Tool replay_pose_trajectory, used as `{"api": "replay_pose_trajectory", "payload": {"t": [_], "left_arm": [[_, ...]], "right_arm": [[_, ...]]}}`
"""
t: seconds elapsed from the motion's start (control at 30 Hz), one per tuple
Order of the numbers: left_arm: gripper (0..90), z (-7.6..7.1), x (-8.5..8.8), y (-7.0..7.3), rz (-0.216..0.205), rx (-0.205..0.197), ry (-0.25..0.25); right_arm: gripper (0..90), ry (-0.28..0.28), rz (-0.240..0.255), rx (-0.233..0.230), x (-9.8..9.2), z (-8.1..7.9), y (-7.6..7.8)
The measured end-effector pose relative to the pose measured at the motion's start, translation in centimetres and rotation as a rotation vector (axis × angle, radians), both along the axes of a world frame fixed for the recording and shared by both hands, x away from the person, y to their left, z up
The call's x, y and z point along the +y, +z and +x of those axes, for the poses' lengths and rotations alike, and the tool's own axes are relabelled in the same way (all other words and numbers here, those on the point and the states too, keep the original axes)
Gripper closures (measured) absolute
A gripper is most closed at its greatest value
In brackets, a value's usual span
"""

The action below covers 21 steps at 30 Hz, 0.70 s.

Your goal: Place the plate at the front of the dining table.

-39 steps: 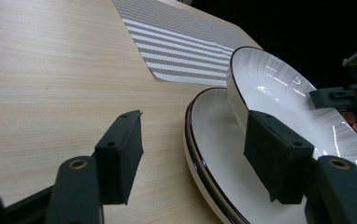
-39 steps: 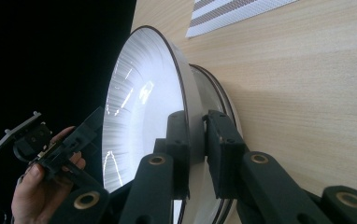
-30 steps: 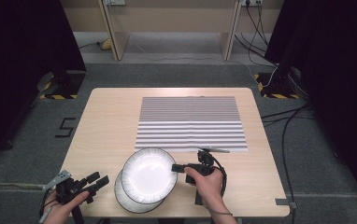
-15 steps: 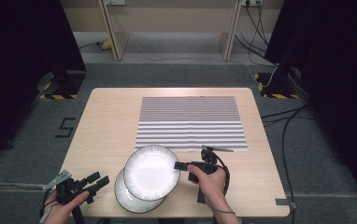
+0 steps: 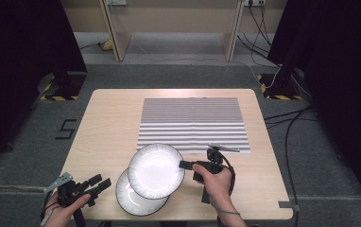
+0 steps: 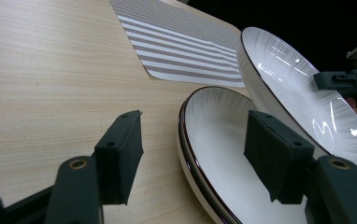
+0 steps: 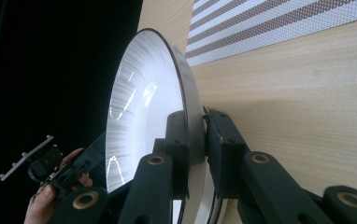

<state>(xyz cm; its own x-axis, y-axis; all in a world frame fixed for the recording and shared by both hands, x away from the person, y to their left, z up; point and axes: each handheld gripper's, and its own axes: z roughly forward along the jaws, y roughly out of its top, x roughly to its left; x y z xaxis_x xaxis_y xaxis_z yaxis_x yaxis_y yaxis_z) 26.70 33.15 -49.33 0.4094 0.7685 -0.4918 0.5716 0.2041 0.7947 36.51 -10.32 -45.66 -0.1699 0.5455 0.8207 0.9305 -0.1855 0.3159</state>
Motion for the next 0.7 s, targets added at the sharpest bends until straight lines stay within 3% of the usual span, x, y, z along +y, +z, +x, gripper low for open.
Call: {"api": "replay_pose_trajectory", "payload": {"t": [0.7], "left_arm": [[36.5, 0.0, -0.08, 0.04, 0.0, -0.002, -0.002]], "right_arm": [[79.3, -0.031, 0.01, -0.017, -0.83, 0.63, 0.89]]}}
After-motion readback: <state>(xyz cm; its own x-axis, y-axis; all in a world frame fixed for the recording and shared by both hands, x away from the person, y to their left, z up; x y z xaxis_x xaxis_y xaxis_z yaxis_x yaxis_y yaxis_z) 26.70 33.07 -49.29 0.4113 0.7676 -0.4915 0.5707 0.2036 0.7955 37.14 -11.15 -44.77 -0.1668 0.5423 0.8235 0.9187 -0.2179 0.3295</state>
